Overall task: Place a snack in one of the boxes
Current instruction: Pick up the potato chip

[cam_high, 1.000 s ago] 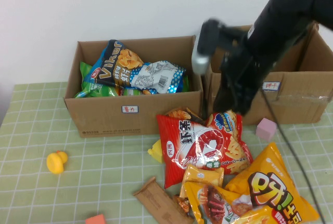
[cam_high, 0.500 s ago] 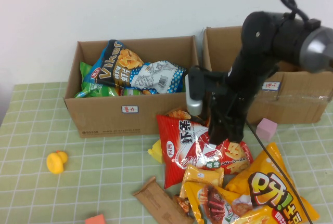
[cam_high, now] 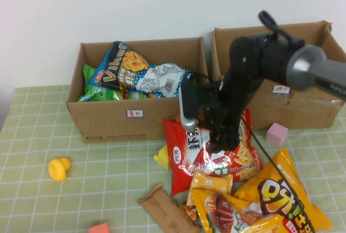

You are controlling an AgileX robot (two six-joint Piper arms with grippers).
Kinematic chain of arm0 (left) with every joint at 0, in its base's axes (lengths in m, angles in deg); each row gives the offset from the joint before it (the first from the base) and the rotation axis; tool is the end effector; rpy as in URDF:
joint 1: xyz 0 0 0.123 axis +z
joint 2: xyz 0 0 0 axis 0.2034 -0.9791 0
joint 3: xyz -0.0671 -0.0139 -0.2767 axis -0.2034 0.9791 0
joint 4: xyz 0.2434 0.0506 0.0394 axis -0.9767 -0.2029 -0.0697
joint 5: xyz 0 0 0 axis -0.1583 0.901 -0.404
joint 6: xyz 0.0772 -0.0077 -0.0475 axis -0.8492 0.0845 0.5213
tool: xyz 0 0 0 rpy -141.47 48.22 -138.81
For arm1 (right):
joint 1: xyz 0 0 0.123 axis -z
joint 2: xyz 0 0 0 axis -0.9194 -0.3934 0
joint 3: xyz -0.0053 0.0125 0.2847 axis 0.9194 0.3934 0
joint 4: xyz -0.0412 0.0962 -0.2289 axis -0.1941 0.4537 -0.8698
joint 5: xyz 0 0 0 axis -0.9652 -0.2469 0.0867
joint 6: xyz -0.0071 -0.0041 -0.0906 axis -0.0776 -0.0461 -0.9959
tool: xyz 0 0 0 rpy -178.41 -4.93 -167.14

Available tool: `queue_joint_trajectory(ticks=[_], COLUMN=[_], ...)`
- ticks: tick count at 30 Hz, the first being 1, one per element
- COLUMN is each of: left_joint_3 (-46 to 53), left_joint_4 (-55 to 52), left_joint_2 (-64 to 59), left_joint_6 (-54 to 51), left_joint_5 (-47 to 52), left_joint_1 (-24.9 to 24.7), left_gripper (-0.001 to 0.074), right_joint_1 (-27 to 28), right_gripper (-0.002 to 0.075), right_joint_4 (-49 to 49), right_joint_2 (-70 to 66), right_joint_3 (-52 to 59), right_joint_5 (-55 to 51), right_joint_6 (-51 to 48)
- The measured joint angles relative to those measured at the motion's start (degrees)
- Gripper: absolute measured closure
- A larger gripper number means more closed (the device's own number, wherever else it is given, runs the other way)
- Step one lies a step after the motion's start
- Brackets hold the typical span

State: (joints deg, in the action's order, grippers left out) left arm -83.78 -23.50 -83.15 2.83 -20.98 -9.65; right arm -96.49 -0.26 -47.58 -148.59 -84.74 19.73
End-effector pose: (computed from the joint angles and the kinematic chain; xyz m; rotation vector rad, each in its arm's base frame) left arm 0.0537 0.0019 0.1788 -0.0950 1.8040 -0.0263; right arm 0.4048 0.2450 0.1802 -2.0493 1.9154 0.0616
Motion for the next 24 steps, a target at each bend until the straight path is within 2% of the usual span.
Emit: queue_joint_trajectory(ticks=[10,13,16,18,19,24], left_joint_3=[0.0,0.0,0.0,0.0,0.0,0.0], left_joint_4=[0.0,0.0,0.0,0.0,0.0,0.0], left_joint_2=[0.0,0.0,0.0,0.0,0.0,0.1], left_joint_6=[0.0,0.0,0.0,0.0,0.0,0.0], left_joint_5=[0.0,0.0,0.0,0.0,0.0,0.0], left_joint_1=[0.0,0.0,0.0,0.0,0.0,0.0], left_gripper=[0.0737,0.0737,0.0737,0.0737,0.0737,0.0737], right_joint_1=[-0.1,-0.1,-0.2,-0.3,-0.4,-0.4], right_gripper=[0.0146,0.0171,0.0306,0.0467,0.0514,0.0519], right_joint_4=[-0.8,-1.3,-1.8,-2.2,-2.5,-3.5], right_joint_2=[-5.4,-5.8,-5.8,-5.9,-5.9,-6.2], right_joint_3=[0.0,0.0,-0.3,-1.1,-1.6,-6.3], right_joint_5=[4.1,4.5,4.1,2.5,1.6,-4.9], right_joint_6=[5.1,7.4,8.4,9.5,10.2,13.4])
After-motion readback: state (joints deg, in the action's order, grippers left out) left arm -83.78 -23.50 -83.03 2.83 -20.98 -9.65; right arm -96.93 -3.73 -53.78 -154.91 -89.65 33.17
